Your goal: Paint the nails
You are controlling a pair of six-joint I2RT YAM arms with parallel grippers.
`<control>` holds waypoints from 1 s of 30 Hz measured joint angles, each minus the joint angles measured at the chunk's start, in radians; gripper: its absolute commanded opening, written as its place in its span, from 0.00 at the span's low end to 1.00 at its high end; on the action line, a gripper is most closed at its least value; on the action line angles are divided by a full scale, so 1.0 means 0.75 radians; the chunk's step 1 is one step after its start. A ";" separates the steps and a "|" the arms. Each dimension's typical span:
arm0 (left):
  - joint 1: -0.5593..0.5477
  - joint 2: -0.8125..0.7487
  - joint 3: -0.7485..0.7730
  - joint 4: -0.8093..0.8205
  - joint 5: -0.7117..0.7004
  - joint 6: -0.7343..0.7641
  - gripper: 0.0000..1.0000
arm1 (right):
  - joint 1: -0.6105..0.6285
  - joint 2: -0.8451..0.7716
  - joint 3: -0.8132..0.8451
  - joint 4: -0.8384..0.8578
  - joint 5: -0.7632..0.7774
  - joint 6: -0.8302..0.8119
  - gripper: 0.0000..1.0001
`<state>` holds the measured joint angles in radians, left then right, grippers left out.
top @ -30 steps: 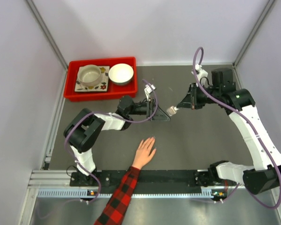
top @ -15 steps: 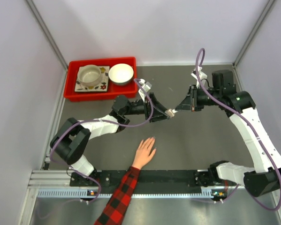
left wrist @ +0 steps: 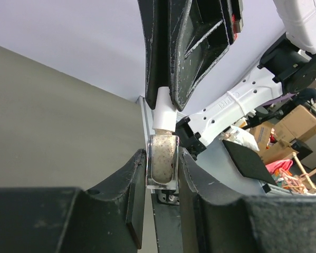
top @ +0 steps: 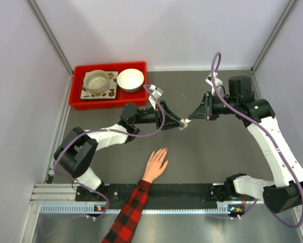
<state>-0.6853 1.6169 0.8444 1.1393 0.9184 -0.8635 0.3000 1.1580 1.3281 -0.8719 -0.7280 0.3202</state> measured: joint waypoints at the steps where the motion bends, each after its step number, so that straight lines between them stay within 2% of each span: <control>1: 0.000 0.000 0.001 -0.001 0.002 -0.003 0.00 | 0.001 0.000 0.000 0.001 -0.005 -0.007 0.00; 9: 0.000 -0.001 0.031 -0.073 0.048 -0.048 0.00 | 0.000 0.001 0.002 -0.006 -0.050 -0.131 0.00; 12: 0.006 -0.006 0.048 -0.091 0.088 -0.113 0.00 | 0.000 -0.014 -0.028 0.067 -0.108 -0.186 0.00; 21: 0.024 -0.006 0.061 0.093 0.186 -0.536 0.00 | 0.001 -0.134 -0.151 0.340 -0.344 -0.379 0.00; 22: 0.025 -0.006 0.061 0.103 0.191 -0.553 0.00 | 0.001 -0.139 -0.157 0.363 -0.368 -0.385 0.23; 24: 0.027 -0.030 0.062 0.076 0.188 -0.555 0.00 | 0.001 -0.131 -0.154 0.389 -0.399 -0.377 0.46; 25: 0.029 -0.053 0.062 0.017 0.180 -0.516 0.00 | 0.004 -0.124 -0.148 0.401 -0.402 -0.369 0.70; 27: 0.019 -0.124 0.089 -0.210 0.140 -0.377 0.00 | 0.025 -0.110 -0.133 0.406 -0.351 -0.326 0.76; 29: 0.001 -0.201 0.133 -0.455 0.057 -0.169 0.00 | 0.043 -0.109 -0.124 0.401 -0.254 -0.260 0.95; 30: -0.010 -0.249 0.170 -0.617 -0.014 -0.023 0.00 | 0.046 -0.109 -0.114 0.389 -0.210 -0.215 0.98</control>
<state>-0.6930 1.4300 0.9722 0.6762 0.9077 -0.8810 0.3344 1.0760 1.2423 -0.5804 -0.8856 0.1593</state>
